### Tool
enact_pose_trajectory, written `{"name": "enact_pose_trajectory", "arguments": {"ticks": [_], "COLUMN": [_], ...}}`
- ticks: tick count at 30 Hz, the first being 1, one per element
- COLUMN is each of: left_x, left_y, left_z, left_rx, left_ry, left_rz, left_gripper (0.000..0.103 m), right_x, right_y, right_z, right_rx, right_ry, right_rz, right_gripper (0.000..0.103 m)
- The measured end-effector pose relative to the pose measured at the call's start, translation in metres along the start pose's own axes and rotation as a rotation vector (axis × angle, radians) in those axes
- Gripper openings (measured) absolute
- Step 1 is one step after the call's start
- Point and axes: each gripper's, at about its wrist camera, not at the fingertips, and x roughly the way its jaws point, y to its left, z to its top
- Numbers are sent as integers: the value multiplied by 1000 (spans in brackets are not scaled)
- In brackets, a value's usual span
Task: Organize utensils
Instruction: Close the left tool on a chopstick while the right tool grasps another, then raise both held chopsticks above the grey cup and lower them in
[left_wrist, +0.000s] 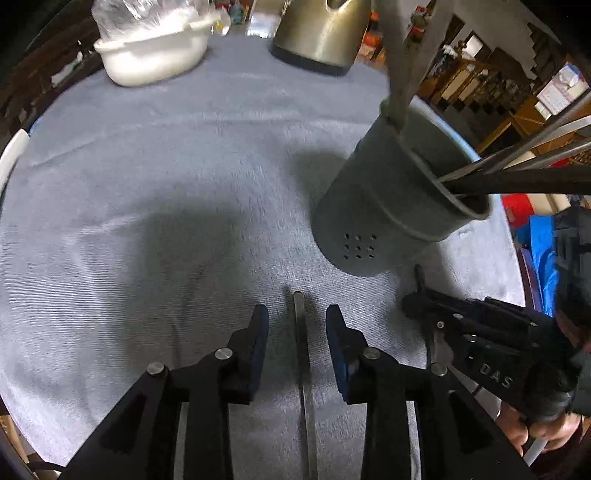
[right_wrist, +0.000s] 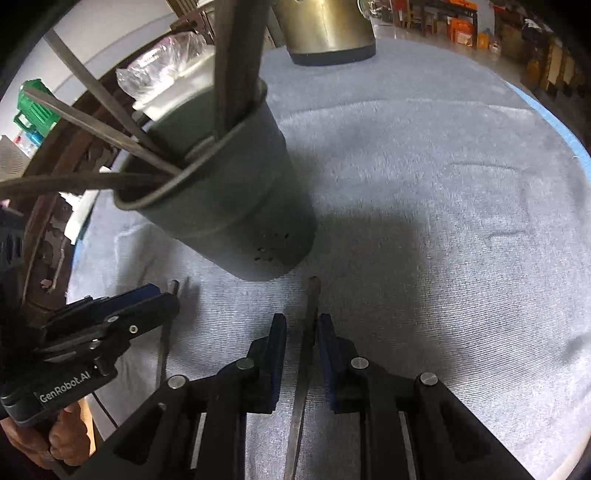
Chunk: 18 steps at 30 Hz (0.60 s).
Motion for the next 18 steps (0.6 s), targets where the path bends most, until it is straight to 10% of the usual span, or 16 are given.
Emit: {"name": "enact_pose_trajectory", "arguments": {"ticks": [11,18], "left_x": [10,-41], "left_y": [0,7], "left_z": [10,-1], "left_rx": [19,21], "left_ry": [8,-150], "left_rz": [15,4], "left_gripper": [6,5], "right_x": [-6,-53], "right_y": [0,-3], "right_z": [0,-14], "right_rx": [-35,-99], "right_ry": [-22,-187], "right_rz": [-10,38], "right_gripper": [7,7]}}
